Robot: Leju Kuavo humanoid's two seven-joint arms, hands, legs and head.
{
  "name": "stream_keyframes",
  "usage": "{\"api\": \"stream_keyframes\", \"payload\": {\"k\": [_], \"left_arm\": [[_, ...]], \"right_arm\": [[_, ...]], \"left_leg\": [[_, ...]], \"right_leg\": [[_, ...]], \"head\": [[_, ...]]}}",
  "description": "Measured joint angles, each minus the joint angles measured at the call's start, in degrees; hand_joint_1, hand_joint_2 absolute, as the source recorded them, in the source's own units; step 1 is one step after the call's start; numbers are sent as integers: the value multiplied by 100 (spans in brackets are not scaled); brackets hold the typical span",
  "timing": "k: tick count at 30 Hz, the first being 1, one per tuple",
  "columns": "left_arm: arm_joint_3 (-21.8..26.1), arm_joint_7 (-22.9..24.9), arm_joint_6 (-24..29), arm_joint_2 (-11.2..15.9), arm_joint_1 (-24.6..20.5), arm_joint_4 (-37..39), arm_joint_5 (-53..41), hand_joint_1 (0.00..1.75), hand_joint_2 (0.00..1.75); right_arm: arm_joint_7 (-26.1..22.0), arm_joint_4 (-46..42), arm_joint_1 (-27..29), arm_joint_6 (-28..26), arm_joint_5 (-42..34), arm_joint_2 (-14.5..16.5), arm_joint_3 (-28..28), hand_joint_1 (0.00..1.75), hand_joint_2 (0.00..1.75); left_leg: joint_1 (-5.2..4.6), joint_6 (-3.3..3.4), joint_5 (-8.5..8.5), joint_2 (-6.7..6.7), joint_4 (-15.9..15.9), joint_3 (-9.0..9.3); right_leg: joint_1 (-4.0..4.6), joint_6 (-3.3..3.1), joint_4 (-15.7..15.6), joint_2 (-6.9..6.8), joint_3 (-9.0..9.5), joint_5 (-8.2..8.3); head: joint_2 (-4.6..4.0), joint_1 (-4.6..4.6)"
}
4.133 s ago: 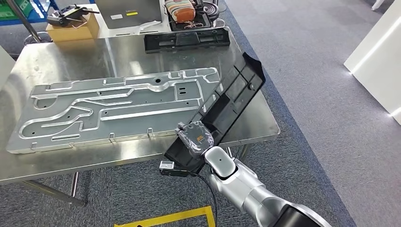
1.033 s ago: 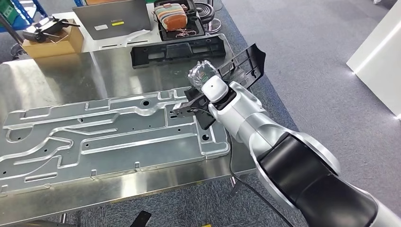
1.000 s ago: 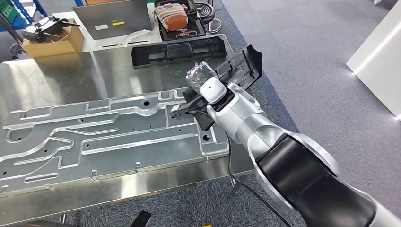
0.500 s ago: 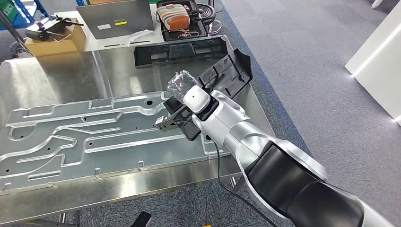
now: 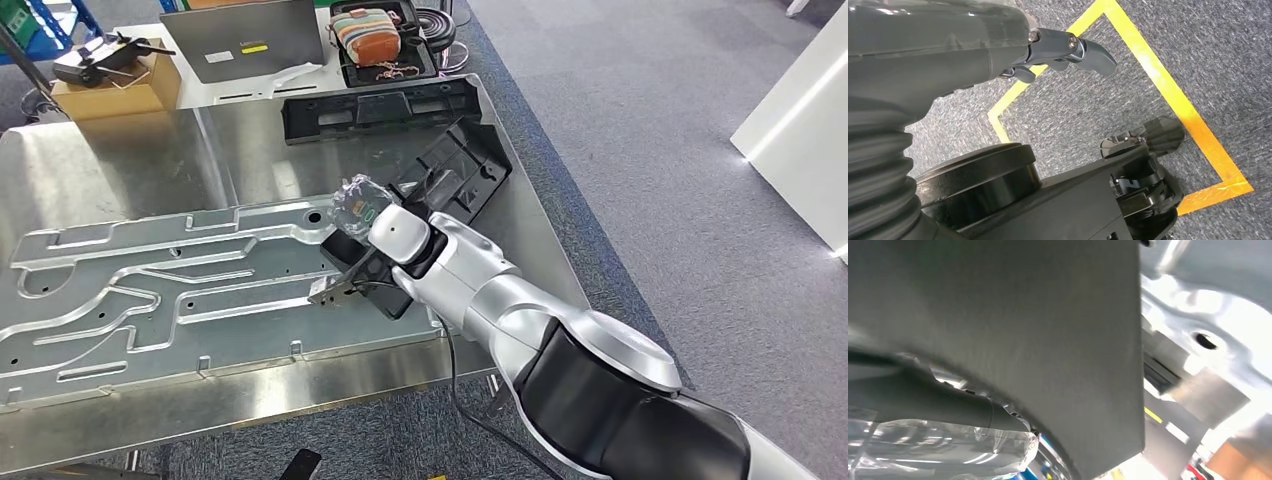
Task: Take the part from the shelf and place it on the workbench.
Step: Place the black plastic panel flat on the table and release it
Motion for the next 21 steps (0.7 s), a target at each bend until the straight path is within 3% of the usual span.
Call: {"api": "stream_keyframes", "payload": {"k": [4, 14, 18, 21], "left_arm": [[0, 59, 0, -4, -2, 0, -75, 0, 175], [-115, 71, 171, -28, -8, 0, -428, 0, 175], [-209, 89, 129, -49, -13, 0, -541, 0, 175], [-283, 160, 110, -64, -18, 0, -638, 0, 175]], "right_arm": [[-155, -128, 120, -291, -387, 8, 380, 175, 175], [-59, -390, 222, -210, -877, 17, 979, 175, 175], [-46, -376, 246, -308, -897, 17, 1058, 0, 0], [-37, -360, 266, -365, -906, 17, 1091, 0, 0]], "left_leg": [[0, 0, 0, 1, 0, 0], [0, 0, 0, 0, 0, 0], [0, 1, 0, 0, 1, 0], [0, 1, 0, 0, 1, 0]], "right_leg": [[0, 0, 0, 0, -1, 0], [0, 1, 0, -1, 0, 0], [-1, 1, 0, -1, -1, 0], [-2, 1, 0, -1, -1, 0]], "head": [[0, 0], [0, 0], [0, 0], [0, 0]]}}
